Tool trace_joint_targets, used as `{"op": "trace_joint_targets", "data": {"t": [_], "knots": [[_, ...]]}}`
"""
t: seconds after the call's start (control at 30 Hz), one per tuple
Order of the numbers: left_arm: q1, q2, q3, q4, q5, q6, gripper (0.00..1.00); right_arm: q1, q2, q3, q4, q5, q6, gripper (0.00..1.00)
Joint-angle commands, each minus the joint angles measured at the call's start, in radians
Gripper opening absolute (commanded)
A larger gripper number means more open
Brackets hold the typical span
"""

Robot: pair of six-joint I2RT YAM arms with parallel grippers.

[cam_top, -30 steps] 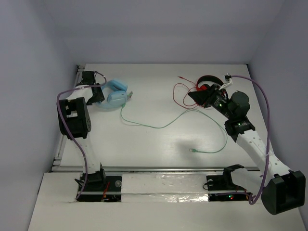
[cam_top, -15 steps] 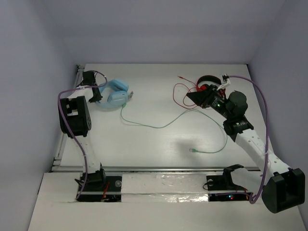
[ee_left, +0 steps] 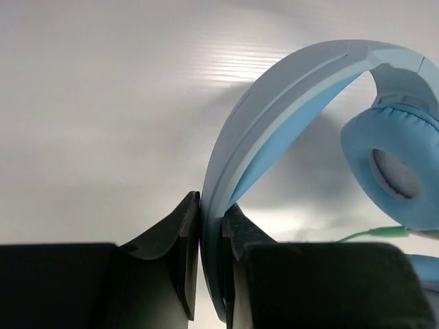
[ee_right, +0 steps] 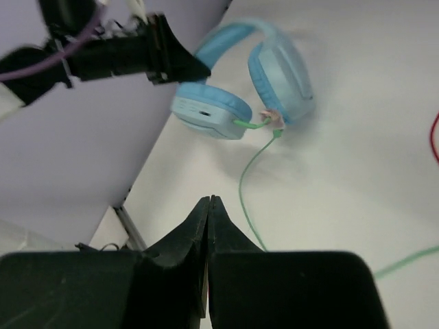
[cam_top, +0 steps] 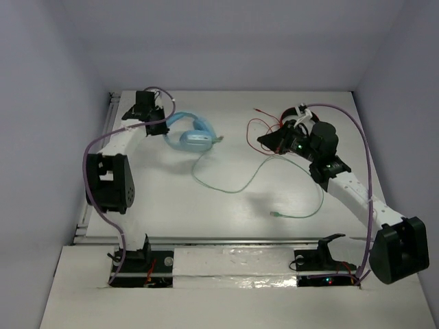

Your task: Wrap the headphones

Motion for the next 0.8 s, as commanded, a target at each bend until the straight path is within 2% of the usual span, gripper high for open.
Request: {"op": "trace_joint_targets", "data": {"t": [0.0,0.1,0.13,0.2,0.23,0.3,0.33,0.43,0.5,0.63,0.77], "knots": [[-0.047,-0.209,0.013,0.003,0.217,-0.085,0.0,0.059,0.05,0.088,-0.067,-0.056,-0.103,0.0],[-0.056,-0.287,0.009,0.02,0.333,-0.139,0.0,0.09,0.076,0.119,-0.092,-0.073,-0.171,0.18],[-0.056,-0.306,0.006,0.037,0.377,-0.154,0.0,0.099,0.081,0.125,-0.094,-0.082,-0.18,0.36],[-0.056,-0.35,0.001,0.066,0.426,-0.211,0.0,0.099,0.084,0.124,-0.079,-0.101,-0.192,0.54],[-0.056,-0.364,0.001,0.095,0.47,-0.231,0.0,0.099,0.084,0.121,-0.066,-0.099,-0.197,0.67],[-0.056,-0.389,0.012,0.109,0.495,-0.275,0.0,0.099,0.081,0.113,-0.043,-0.092,-0.207,0.79],[-0.056,-0.397,0.021,0.121,0.511,-0.288,0.0,0.099,0.085,0.111,-0.036,-0.096,-0.224,0.9],[-0.056,-0.427,0.033,0.169,0.56,-0.349,0.0,0.122,0.111,0.121,-0.023,-0.145,-0.258,0.98],[-0.056,-0.447,0.043,0.189,0.574,-0.39,0.0,0.151,0.144,0.11,0.012,-0.148,-0.272,0.98],[-0.056,-0.469,0.105,0.212,0.597,-0.43,0.0,0.195,0.193,0.07,0.102,-0.187,-0.269,0.9],[-0.056,-0.475,0.148,0.212,0.601,-0.446,0.0,0.225,0.251,0.058,0.161,-0.273,-0.264,0.89]]}}
